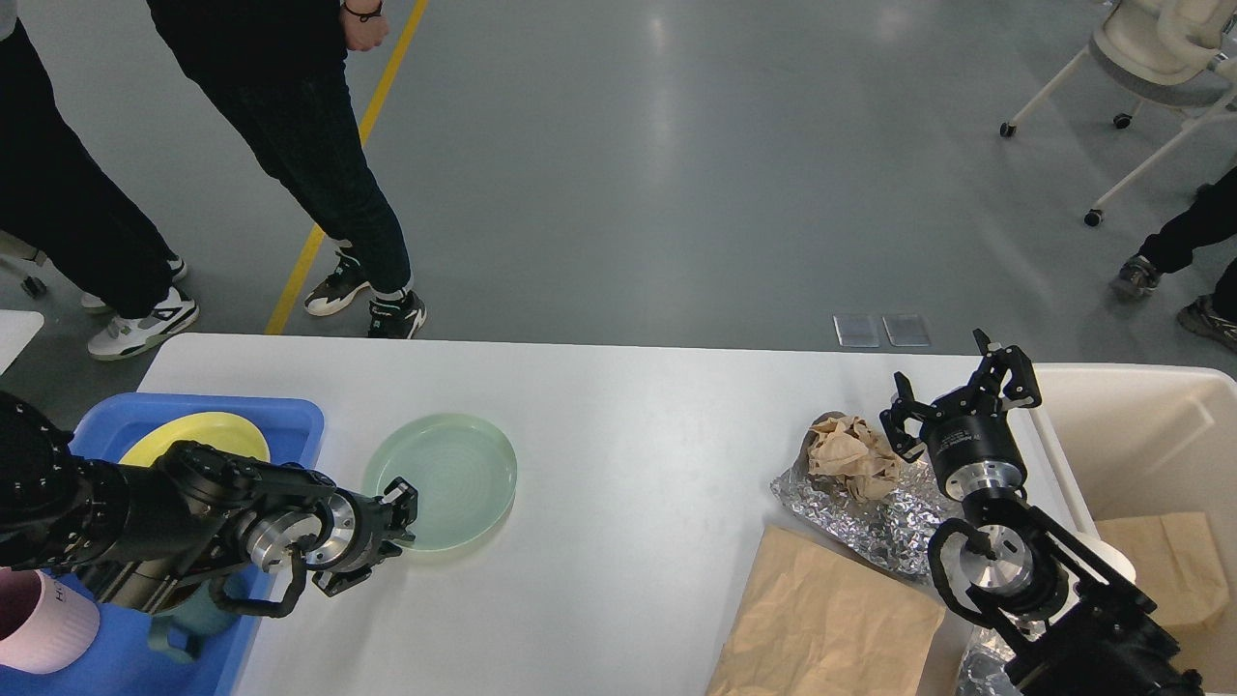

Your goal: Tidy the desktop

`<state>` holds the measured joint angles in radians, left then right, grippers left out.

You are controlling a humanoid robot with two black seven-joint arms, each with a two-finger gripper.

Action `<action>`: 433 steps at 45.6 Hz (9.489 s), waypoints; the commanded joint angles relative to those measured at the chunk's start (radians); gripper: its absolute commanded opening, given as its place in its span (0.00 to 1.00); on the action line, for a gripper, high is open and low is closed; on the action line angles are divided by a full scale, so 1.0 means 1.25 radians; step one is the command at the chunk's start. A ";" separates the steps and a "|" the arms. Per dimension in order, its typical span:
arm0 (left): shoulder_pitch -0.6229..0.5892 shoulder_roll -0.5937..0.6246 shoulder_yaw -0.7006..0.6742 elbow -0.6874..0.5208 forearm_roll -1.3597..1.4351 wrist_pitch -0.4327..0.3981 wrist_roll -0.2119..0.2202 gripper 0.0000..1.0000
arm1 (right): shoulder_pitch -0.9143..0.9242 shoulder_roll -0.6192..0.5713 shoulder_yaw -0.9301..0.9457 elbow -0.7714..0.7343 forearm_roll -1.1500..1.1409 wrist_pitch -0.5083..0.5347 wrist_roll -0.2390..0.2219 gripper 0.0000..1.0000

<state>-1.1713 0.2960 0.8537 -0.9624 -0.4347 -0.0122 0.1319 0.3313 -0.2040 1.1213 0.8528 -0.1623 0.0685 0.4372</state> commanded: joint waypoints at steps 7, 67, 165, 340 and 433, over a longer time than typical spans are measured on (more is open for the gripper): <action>0.001 0.000 0.001 -0.001 -0.004 -0.017 0.004 0.00 | 0.000 0.000 0.000 0.000 0.000 0.000 0.000 1.00; -0.654 0.097 0.360 -0.339 -0.073 -0.286 0.028 0.00 | 0.000 -0.001 0.000 0.000 0.000 0.000 0.000 1.00; 0.053 0.248 0.093 0.451 0.070 -0.432 0.142 0.00 | 0.000 0.000 0.000 0.000 0.000 0.000 0.000 1.00; 0.760 -0.157 -1.846 0.057 0.369 -0.357 -0.178 0.97 | 0.000 -0.001 0.000 -0.001 0.000 0.000 0.000 1.00; 0.700 -0.140 -1.830 0.201 0.367 -0.516 -0.209 0.97 | 0.000 0.000 0.000 0.000 0.000 -0.001 0.000 1.00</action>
<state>-0.2960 0.1212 -1.4343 -0.7117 0.0243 -0.6565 -0.1283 0.3313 -0.2044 1.1213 0.8530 -0.1625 0.0690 0.4372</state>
